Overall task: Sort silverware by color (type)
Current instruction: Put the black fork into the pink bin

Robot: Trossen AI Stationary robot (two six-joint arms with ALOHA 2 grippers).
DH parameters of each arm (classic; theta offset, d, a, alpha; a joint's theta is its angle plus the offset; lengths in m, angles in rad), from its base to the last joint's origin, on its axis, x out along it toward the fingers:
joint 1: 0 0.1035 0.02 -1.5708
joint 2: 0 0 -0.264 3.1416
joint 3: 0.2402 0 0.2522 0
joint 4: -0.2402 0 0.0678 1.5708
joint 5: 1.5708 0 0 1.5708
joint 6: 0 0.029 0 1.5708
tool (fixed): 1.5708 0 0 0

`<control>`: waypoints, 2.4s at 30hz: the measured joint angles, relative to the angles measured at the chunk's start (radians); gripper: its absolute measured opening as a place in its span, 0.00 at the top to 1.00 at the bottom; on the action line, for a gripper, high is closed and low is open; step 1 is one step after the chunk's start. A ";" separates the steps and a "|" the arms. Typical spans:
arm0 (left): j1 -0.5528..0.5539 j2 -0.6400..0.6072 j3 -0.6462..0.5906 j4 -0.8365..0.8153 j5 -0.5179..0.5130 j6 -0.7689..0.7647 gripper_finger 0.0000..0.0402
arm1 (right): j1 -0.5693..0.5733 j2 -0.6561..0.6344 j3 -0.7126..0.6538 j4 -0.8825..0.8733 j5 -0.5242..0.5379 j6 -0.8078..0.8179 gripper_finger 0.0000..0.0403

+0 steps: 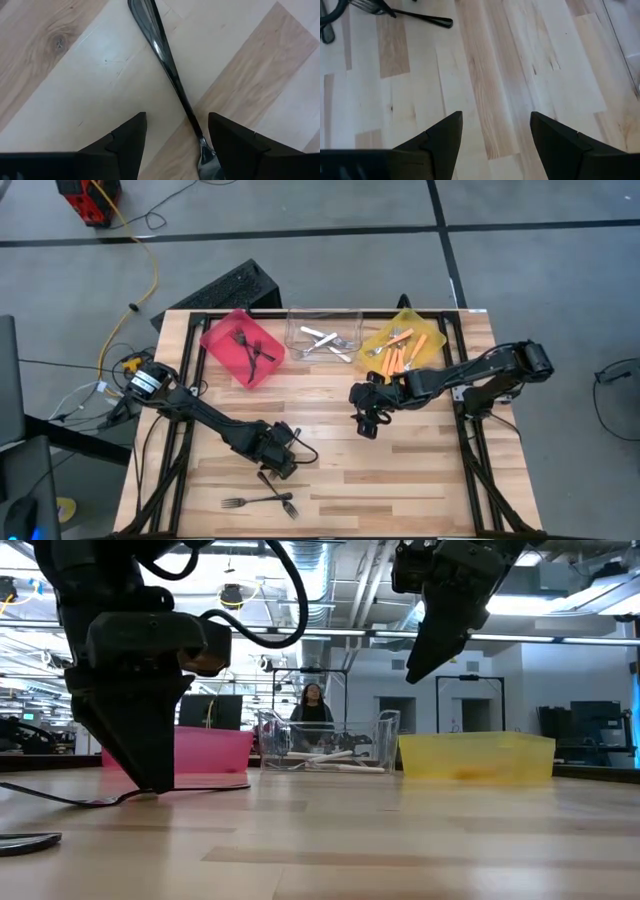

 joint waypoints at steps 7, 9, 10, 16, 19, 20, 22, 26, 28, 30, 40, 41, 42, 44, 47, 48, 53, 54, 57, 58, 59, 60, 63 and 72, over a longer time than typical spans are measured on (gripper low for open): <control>0.001 0.002 0.000 -0.043 0.020 0.032 0.73 | 0.000 0.000 0.000 -0.006 0.000 0.001 0.36; 0.001 0.002 -0.001 -0.050 0.019 0.032 0.84 | 0.000 0.000 0.000 -0.006 0.000 0.002 0.36; 0.002 0.002 -0.001 -0.053 0.018 0.025 0.89 | 0.000 0.000 0.000 -0.006 0.000 0.006 0.36; 0.005 -0.003 -0.003 -0.051 0.023 -0.005 0.99 | 0.000 0.000 0.000 -0.009 0.000 0.007 0.36; 0.005 -0.027 -0.007 -0.045 0.019 -0.005 0.99 | 0.000 0.000 0.000 -0.007 0.000 0.009 0.36; 0.004 -0.040 -0.007 -0.046 0.012 -0.005 1.00 | 0.000 0.000 0.000 -0.006 0.000 0.009 0.36; 0.004 -0.068 -0.011 -0.060 0.004 -0.005 1.00 | 0.000 0.000 0.000 -0.004 0.000 0.010 0.36; 0.008 -0.148 -0.014 -0.081 -0.051 -0.008 1.00 | 0.000 0.000 0.000 0.010 0.002 0.010 0.36; 0.011 -0.174 -0.015 -0.097 -0.093 -0.002 1.00 | 0.000 0.000 0.000 0.025 0.003 0.021 0.36; 0.012 -0.202 -0.016 -0.102 -0.139 0.000 1.00 | 0.000 0.000 0.000 0.042 0.004 0.028 0.36; 0.014 -0.373 -0.013 -0.140 -0.396 0.018 1.00 | -0.023 0.000 0.000 0.186 0.010 0.042 0.36; 0.014 -0.390 -0.013 -0.136 -0.420 0.022 1.00 | -0.028 0.000 0.000 0.204 0.010 0.050 0.36; 0.014 -0.410 -0.013 -0.136 -0.452 0.023 1.00 | -0.033 0.000 0.000 0.225 0.011 0.053 0.36; 0.014 -0.449 -0.013 -0.131 -0.530 0.030 1.00 | -0.041 0.000 0.000 0.271 0.011 0.054 0.36; 0.013 -0.500 -0.013 -0.103 -0.659 0.071 1.00 | -0.055 0.000 0.000 0.369 0.011 0.054 0.36; 0.013 -0.515 -0.013 -0.081 -0.696 0.099 1.00 | -0.059 0.000 0.000 0.407 0.011 0.054 0.36; 0.014 -0.574 -0.012 0.063 -0.720 0.299 1.00 | -0.073 0.000 0.000 0.650 0.004 -0.029 0.36; 0.014 -0.582 -0.012 0.095 -0.707 0.340 1.00 | -0.076 0.000 0.000 0.694 0.004 -0.044 0.36; 0.014 -0.599 -0.011 0.191 -0.644 0.472 1.00 | -0.088 0.000 0.000 0.795 -0.002 -0.083 0.36; 0.014 -0.602 -0.011 0.221 -0.620 0.518 1.00 | -0.092 0.000 0.000 0.822 -0.013 -0.100 0.36; 0.014 -0.603 -0.011 0.255 -0.593 0.569 1.00 | -0.094 0.000 0.000 0.847 -0.033 -0.119 0.36; 0.014 -0.605 -0.011 0.291 -0.565 0.616 1.00 | -0.100 0.000 0.000 0.873 -0.057 -0.136 0.36; 0.028 -0.607 -0.011 0.361 -0.503 0.718 1.00 | -0.106 0.000 0.000 0.925 -0.113 -0.163 0.36; 0.093 -0.647 -0.011 0.425 -0.380 0.864 1.00 | -0.106 0.000 0.000 0.924 -0.134 -0.193 0.36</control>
